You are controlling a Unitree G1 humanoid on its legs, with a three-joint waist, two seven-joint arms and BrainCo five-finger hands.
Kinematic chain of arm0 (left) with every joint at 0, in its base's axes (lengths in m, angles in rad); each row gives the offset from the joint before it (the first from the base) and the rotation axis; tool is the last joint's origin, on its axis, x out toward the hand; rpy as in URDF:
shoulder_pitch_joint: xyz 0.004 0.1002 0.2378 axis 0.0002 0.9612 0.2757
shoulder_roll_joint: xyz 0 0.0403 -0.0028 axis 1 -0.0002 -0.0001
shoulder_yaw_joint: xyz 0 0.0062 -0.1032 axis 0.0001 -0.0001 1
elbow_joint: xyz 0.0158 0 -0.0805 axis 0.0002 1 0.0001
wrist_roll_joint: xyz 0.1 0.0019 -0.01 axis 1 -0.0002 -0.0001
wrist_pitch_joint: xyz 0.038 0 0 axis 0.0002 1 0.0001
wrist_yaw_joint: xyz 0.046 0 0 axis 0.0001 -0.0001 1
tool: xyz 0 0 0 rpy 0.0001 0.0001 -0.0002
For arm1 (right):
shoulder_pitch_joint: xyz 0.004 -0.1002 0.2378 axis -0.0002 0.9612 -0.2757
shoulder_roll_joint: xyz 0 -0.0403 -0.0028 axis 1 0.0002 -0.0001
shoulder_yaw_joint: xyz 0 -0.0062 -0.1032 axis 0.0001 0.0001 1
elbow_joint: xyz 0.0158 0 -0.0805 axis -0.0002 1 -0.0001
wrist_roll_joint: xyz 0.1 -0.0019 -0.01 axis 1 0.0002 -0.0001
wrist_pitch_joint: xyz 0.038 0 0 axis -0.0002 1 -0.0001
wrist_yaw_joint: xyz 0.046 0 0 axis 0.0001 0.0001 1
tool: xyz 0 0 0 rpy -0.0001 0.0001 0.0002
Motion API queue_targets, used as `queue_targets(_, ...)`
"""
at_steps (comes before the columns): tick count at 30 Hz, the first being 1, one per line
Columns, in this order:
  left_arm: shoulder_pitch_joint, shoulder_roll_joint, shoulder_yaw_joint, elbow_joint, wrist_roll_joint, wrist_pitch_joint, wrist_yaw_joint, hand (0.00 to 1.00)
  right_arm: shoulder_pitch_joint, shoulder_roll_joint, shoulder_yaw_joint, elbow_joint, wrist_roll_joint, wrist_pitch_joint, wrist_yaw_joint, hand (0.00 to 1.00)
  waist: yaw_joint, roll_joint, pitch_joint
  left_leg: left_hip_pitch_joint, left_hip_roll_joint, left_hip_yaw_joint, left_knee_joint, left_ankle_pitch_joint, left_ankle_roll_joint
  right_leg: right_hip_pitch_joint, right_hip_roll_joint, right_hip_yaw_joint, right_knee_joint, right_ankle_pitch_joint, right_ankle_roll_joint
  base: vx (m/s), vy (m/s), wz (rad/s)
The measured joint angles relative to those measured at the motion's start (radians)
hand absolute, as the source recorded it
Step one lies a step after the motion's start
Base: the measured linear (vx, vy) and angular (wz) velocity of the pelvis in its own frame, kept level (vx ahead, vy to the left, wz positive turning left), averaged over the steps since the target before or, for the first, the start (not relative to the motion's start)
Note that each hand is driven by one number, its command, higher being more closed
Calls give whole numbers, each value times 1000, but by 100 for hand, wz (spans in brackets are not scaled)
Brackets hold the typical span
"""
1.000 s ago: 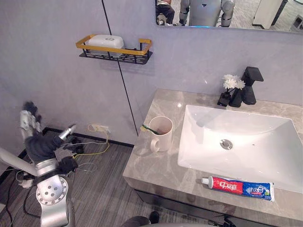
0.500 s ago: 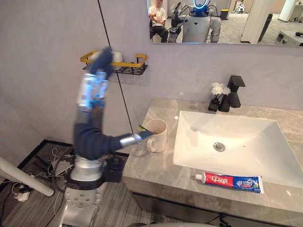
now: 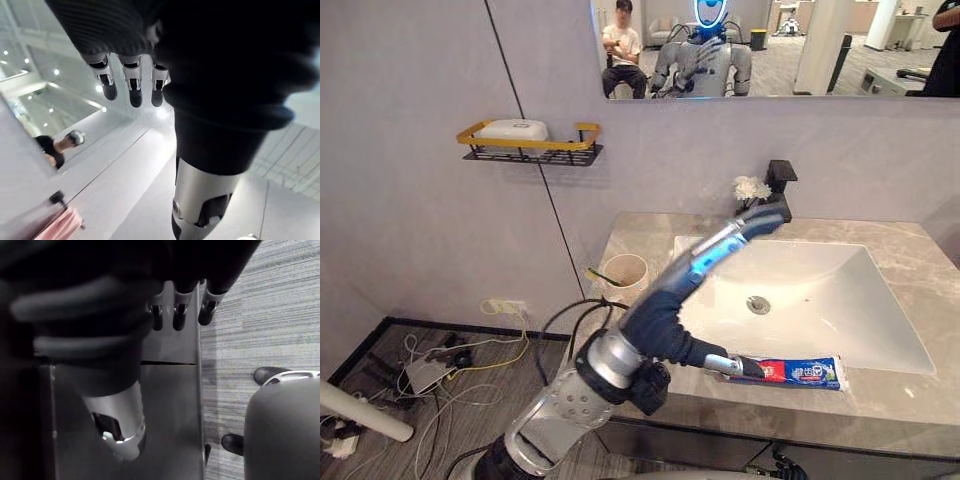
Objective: Organize washtable
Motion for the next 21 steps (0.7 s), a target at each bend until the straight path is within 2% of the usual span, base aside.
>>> queue_targets(3,-1,-23,-33,53,57,19,-17,0,-6,2,-7,0,0,0,0,0,-15,-1,0,-1,1,9,-4,0,0,-5,0,8,-1,0,0,37,-9,-8)
queue_targets(10,-70,-86,-102,158,146,38,-20,0,-13,23,-51,-4,17,1,-1,0,-20,-11,16,-4,7,42,-8,-5,-1,-24,0,41,2,0,0,17,-1,-14)
queue_targets(16,-69,-123,-114,252,218,44,-18,0,3,41,-88,-40,28,2,-3,0,-23,-11,17,-2,10,62,-20,-5,-1,-37,-3,55,11,-2,2,-1,6,-8)
queue_targets(18,-68,-135,-114,286,256,49,-14,0,4,45,-92,-46,35,2,-4,0,-38,-11,20,-3,10,65,-21,-5,-1,-44,-4,59,20,-6,3,-13,1,-5)
queue_targets(21,-67,-152,-114,318,289,49,-9,0,9,55,-100,-72,39,2,-5,0,-41,-10,26,-2,14,79,-23,-6,0,-54,-4,71,26,-7,3,-23,1,-13)
